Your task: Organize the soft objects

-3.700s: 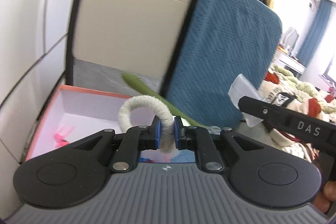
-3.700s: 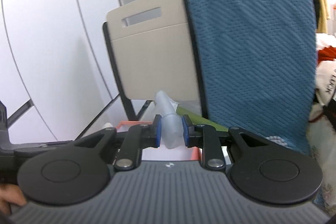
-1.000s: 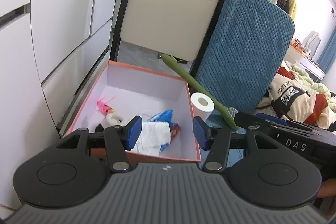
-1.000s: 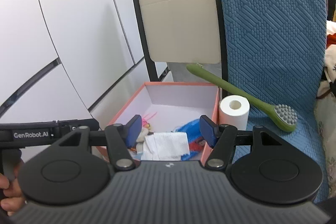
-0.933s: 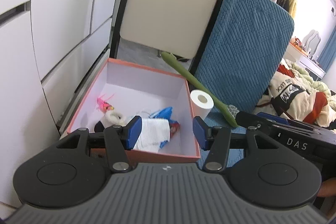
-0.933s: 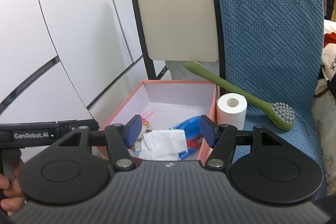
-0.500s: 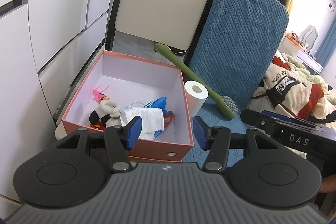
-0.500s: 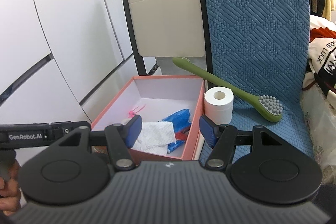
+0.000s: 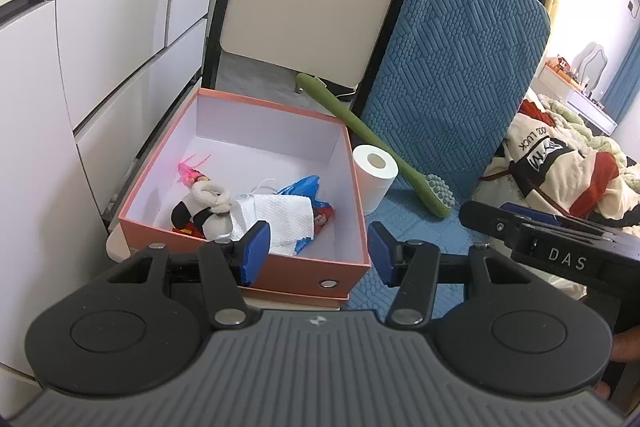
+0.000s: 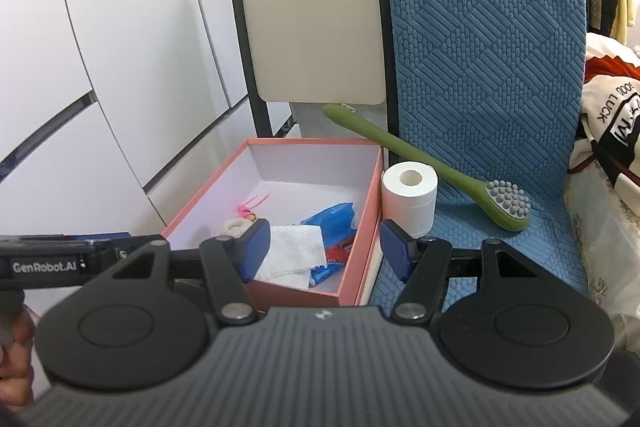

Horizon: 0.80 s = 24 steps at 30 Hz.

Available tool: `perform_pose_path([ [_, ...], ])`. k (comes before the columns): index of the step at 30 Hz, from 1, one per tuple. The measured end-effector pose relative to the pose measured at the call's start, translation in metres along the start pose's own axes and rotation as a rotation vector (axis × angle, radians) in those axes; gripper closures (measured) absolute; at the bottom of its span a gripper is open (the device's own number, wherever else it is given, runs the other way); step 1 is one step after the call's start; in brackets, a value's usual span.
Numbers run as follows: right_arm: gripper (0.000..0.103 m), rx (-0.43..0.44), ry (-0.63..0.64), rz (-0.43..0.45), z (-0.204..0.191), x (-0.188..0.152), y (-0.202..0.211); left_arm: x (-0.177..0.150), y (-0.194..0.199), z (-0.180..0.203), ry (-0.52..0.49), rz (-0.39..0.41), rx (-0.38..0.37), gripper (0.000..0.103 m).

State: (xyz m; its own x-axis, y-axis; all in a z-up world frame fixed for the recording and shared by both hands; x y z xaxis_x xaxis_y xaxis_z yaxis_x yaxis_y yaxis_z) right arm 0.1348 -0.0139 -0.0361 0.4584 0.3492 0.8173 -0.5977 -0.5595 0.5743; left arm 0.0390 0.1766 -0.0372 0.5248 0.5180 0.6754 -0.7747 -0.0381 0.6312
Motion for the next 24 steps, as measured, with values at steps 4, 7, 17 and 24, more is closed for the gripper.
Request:
perform_pose_path([
  [4,0.04,-0.008,-0.001,-0.007,0.001,-0.002,-0.001,0.0,-0.001,-0.002,0.007,-0.001,-0.001,0.04],
  [7,0.04,-0.017,-0.002,-0.003,0.0,-0.002,0.001,0.0,-0.001,-0.005,0.006,0.001,0.013,0.04],
  [17,0.04,-0.025,0.0,-0.021,0.001,-0.005,-0.005,-0.001,-0.001,-0.01,0.023,0.005,0.024,0.016],
  [24,0.013,-0.045,-0.021,-0.034,0.008,-0.007,-0.007,0.0,-0.004,-0.014,0.044,0.004,0.037,0.001],
])
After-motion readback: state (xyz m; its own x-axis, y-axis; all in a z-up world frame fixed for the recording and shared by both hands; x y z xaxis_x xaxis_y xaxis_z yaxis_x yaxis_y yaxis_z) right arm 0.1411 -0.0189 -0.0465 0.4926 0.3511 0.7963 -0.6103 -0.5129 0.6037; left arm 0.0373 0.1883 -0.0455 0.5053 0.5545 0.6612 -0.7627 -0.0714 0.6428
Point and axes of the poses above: each gripper's, at about its wrist camera, not at the fingertips, and y roughly against the way its jaws point, z to its right, x to its top, the point moved 10 cm from there along -y, roughly the way its jaws point, and after that the axes turned 10 degrees about y, right-handed, at the moved point
